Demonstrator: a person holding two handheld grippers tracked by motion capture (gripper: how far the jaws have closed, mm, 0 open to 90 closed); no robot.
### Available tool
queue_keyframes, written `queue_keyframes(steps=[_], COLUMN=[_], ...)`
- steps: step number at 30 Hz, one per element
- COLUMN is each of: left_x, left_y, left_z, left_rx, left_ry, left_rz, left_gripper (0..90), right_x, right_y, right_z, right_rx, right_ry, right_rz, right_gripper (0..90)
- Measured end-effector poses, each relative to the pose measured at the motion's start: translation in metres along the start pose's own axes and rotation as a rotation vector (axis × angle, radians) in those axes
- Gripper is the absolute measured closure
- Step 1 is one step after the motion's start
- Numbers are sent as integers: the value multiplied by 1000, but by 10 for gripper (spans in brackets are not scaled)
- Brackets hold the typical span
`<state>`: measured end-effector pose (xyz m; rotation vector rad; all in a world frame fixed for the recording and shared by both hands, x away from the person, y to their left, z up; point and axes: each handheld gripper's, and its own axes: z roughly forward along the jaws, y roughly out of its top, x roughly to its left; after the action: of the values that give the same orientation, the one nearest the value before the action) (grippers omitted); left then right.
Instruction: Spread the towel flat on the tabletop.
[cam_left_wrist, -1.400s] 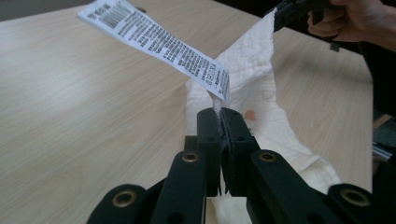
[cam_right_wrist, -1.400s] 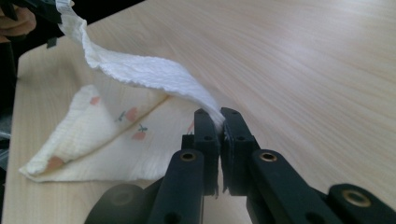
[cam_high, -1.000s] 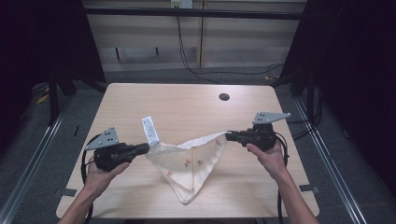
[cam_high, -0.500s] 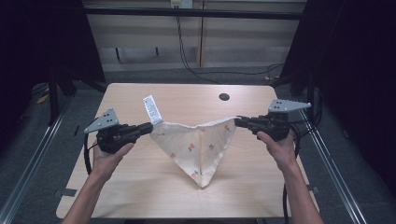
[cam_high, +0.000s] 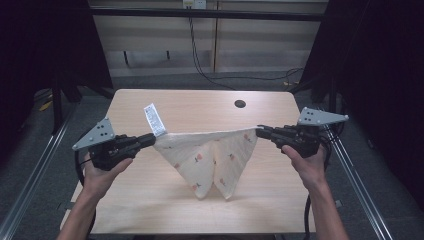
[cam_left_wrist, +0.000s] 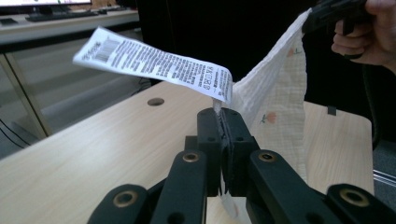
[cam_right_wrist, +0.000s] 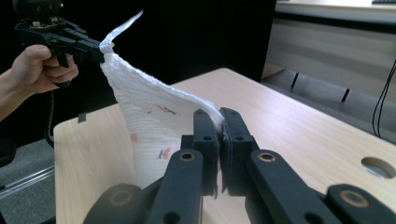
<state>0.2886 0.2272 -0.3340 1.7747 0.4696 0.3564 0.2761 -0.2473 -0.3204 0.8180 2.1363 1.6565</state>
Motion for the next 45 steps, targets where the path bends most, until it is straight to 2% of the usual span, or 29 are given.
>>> queue_keyframes(steps=[4, 7, 8, 12, 14, 16, 17, 20, 22, 23, 24, 25, 28, 31, 33, 37, 40, 43, 45], left_x=[-9, -13, -18, -24, -29, -33, -34, -36, -35, -33, -30, -25, -11, 1, 7, 17, 24, 29, 32], left_y=[11, 13, 17, 24, 31, 38, 40, 42, 37, 30, 26, 20, 6, -7, -13, -22, -31, -38, -43], left_z=[-12, -18, -25, -35, -42, -50, -52, -51, -43, -32, -26, -18, 2, 18, 27, 40, 49, 53, 55], left_rx=[-11, -12, -1, 11, 8, -11, -14, -7, 12, 39, 51, 69, 106, 126, 140, 147, 157, 180, 183], left_ry=[-7, -11, -3, 4, 10, 8, 8, 7, 10, 20, 4, -5, -4, 1, 9, 9, -12, 8, 10], left_rz=[19, 26, 45, 62, 82, 93, 95, 91, 93, 94, 75, 59, 17, -19, -29, -62, -114, -121, -135], left_gripper=[876, 876, 876, 876, 876, 876, 876, 876, 876, 876, 875, 875, 875, 875, 875, 875, 874, 874, 874], right_x=[8, 18, 24, 44, 54, 62, 65, 66, 62, 58, 52, 47, 34, 22, 16, 1, -10, -22, -29], right_y=[7, 14, 17, 23, 26, 29, 30, 31, 26, 23, 16, 11, -5, -20, -26, -35, -42, -48, -52], right_z=[-7, -13, -16, -24, -30, -36, -38, -42, -39, -36, -31, -27, -14, -5, -1, 10, 20, 28, 33], right_rx=[-14, -10, -7, 17, 15, -2, -7, -27, -12, -6, 16, 27, 89, 120, 133, 155, 181, 187, 189], right_ry=[8, -3, -1, 3, 14, 53, 52, 72, 62, 61, 45, 53, 28, 19, 8, -1, -7, 6, -2], right_rz=[-15, -50, -67, -98, -106, -107, -111, -102, -92, -86, -73, -56, -24, 11, 25, 52, 67, 97, 110], right_gripper=[863, 863, 863, 863, 863, 863, 863, 863, 863, 864, 863, 863, 863, 863, 862, 862, 861, 859, 859])
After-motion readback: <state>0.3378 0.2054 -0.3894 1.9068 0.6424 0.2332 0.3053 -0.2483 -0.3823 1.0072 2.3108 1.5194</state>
